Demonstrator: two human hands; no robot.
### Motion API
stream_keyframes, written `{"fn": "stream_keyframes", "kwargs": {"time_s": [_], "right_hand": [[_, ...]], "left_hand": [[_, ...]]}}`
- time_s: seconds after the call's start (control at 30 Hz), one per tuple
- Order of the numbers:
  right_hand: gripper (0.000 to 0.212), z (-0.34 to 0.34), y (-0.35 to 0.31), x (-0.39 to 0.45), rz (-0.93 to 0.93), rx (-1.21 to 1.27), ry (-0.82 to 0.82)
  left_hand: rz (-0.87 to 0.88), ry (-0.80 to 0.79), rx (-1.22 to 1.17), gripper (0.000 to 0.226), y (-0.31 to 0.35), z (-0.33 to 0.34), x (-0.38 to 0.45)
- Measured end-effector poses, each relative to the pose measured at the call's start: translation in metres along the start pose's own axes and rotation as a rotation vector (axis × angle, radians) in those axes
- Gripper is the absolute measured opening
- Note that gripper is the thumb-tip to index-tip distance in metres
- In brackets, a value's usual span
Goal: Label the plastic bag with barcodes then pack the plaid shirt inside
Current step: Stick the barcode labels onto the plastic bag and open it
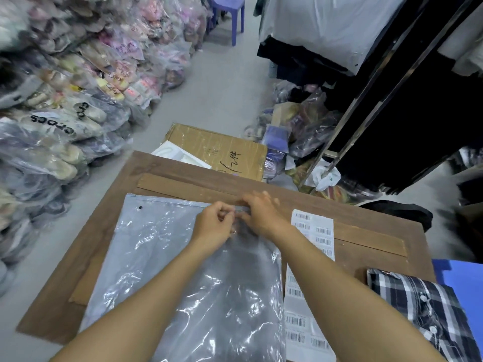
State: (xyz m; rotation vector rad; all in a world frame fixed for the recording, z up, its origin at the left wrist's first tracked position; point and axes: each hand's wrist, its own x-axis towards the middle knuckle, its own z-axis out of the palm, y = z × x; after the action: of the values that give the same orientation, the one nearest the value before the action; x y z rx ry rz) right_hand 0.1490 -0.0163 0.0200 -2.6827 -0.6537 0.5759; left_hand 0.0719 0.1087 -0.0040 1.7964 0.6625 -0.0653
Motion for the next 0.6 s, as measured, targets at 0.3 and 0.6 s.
{"fn": "stream_keyframes", "kwargs": {"time_s": [0.3,0.6], "right_hand": [[0.005,-0.005,-0.012,0.003,0.045,0.304,0.095],[0.013,-0.036,-0.025,-0.043,-0.003,0.504,0.078]], "left_hand": [[-0.224,0.210,-0.067,0.068,0.007,-0.043,-0.006],[-0.098,0.228,0.367,0.055,0.085,-0.031,0.013]]}}
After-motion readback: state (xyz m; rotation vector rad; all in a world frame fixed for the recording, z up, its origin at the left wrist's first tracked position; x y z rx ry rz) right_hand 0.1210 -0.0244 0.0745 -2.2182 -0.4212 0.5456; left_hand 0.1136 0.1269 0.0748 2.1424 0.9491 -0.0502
